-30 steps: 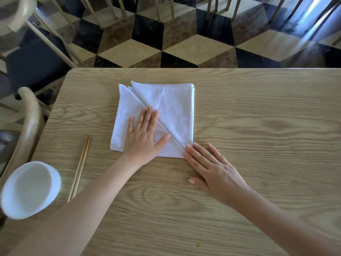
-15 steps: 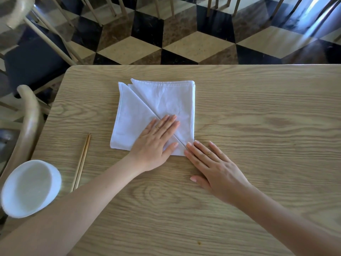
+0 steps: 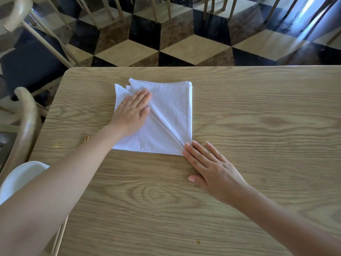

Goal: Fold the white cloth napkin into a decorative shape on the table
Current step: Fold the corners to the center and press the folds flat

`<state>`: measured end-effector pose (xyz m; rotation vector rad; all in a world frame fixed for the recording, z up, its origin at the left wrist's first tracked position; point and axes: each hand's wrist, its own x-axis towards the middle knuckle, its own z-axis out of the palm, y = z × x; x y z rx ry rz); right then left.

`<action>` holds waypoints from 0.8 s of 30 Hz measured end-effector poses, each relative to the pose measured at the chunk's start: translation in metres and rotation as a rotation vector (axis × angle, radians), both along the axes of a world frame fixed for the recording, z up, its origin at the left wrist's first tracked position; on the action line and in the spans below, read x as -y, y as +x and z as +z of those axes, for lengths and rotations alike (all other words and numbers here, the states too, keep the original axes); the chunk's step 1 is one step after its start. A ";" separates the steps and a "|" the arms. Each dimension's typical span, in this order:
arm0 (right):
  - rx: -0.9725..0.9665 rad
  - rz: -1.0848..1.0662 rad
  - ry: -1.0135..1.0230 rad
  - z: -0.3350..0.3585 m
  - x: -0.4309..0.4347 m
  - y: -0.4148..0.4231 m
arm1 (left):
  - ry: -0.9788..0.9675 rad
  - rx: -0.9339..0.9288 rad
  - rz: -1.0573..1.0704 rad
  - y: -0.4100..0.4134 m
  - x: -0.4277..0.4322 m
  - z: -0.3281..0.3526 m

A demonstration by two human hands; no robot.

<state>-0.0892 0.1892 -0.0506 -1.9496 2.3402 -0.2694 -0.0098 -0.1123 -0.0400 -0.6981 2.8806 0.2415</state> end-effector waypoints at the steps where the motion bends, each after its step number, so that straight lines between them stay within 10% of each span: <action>1: 0.009 -0.005 -0.003 0.000 0.000 0.000 | -0.007 0.021 0.031 -0.002 0.003 0.003; 4: 0.032 -0.023 -0.021 -0.002 0.001 0.002 | -0.022 0.016 0.037 -0.017 -0.015 0.015; 9: 0.037 -0.023 -0.034 -0.004 0.001 0.003 | -0.024 -0.118 -0.632 -0.043 -0.079 0.004; 24: 0.045 -0.017 -0.046 -0.002 -0.001 0.006 | -0.091 -0.081 -0.405 -0.081 -0.042 -0.010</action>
